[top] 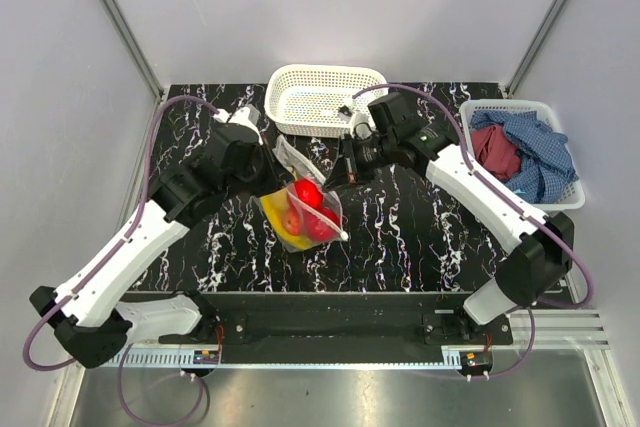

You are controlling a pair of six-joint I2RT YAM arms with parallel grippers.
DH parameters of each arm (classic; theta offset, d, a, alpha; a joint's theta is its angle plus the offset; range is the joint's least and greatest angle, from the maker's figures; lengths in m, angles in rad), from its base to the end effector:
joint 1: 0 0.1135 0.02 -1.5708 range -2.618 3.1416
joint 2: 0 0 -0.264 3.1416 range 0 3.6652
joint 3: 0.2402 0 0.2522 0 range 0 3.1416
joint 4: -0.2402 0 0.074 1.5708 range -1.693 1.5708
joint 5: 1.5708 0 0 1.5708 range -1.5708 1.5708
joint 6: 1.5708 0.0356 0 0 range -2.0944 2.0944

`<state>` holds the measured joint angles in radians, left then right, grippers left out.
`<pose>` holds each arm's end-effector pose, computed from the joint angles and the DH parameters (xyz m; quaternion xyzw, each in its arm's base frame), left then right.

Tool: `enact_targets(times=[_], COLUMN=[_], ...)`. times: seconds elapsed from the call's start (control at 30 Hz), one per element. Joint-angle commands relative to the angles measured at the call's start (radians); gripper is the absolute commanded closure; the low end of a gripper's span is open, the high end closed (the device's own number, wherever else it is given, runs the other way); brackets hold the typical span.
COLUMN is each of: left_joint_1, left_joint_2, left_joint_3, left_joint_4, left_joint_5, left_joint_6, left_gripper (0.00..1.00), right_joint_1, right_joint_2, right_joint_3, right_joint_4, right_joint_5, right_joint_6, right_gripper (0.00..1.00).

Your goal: Open the zip-top bag and remove the fake food

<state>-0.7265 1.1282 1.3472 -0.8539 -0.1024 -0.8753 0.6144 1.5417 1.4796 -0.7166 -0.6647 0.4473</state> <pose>0.1677 -0.1441 0.3990 -0.0893 0.8871 -0.2916 0.3463 0.2596 0.2100 0.3504 -0.1982 0.8586 0.4442 0.1621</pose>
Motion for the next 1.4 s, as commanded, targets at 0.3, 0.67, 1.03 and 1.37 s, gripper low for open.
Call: enact_targets(times=[0.3, 0.67, 1.03, 1.37], left_joint_1=[0.070, 0.118, 0.147, 0.147], left_joint_2=[0.103, 0.123, 0.119, 0.122], left_joint_3=[0.066, 0.079, 0.090, 0.096], left_joint_4=[-0.073, -0.019, -0.016, 0.003], left_joint_5=[0.026, 0.144, 0.175, 0.217], left_joint_6=[0.193, 0.246, 0.236, 0.228], left_gripper=[1.00, 1.00, 1.00, 1.00], right_joint_1=[0.002, 0.037, 0.145, 0.145], right_joint_2=[0.110, 0.117, 0.182, 0.247], right_joint_3=[0.064, 0.300, 0.343, 0.295], right_joint_4=[0.008, -0.317, -0.176, -0.124], right_joint_5=[0.040, 0.330, 0.192, 0.208], right_joint_6=[0.015, -0.131, 0.025, 0.027], right_gripper=[0.83, 0.53, 0.60, 0.60])
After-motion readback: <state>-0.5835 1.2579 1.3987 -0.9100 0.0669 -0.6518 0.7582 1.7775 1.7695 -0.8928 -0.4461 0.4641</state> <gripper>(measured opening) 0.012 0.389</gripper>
